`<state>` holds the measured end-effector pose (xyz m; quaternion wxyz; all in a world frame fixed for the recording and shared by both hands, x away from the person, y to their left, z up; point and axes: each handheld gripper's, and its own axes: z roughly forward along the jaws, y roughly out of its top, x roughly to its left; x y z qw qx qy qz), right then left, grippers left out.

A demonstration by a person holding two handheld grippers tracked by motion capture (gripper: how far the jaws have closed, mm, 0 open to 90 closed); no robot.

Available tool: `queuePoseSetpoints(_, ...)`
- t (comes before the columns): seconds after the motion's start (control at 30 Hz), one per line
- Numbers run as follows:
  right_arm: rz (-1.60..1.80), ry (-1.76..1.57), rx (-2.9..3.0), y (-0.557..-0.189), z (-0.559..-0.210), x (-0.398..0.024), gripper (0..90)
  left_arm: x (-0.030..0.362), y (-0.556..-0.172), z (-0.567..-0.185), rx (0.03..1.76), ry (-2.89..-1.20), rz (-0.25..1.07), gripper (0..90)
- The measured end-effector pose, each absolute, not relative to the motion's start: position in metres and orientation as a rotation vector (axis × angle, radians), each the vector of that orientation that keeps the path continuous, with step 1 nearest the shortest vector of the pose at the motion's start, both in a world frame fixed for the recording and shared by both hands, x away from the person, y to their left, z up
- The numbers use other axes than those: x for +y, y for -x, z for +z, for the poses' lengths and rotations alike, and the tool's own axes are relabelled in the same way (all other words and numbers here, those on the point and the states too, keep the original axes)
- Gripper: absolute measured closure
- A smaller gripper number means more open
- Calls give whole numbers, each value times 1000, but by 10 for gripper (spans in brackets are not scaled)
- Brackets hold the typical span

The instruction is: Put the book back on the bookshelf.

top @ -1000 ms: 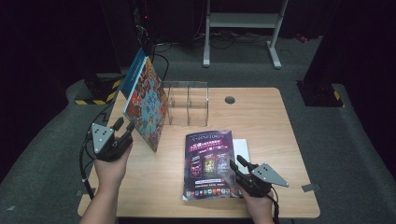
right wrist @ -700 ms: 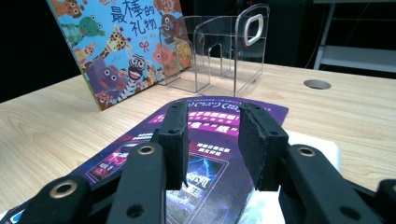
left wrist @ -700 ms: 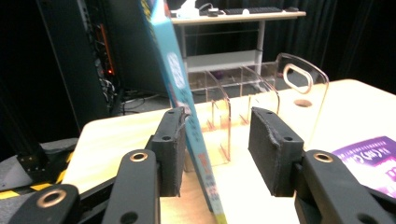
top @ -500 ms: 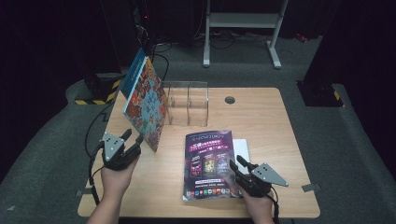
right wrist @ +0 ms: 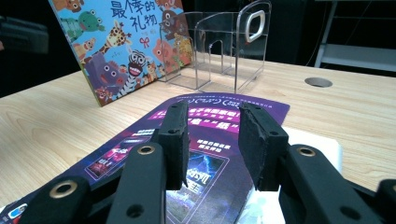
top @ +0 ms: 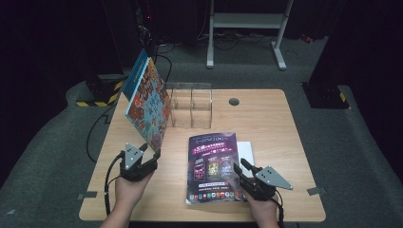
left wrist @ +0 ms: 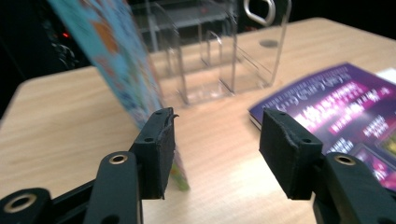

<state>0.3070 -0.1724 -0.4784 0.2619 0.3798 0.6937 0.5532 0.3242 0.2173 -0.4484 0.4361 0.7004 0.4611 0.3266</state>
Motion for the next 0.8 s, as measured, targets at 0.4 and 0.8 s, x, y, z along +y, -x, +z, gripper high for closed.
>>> queuePoseSetpoints(0.4,1484,-1016,1893,-307,-480,-171,620,194,-324,-479,1081,-1887,668,444)
queuePoseSetpoints(0.8,1432,-1032,1920,-305,-484,-171,596,171,-322,-502,1066,-1911,540,421)
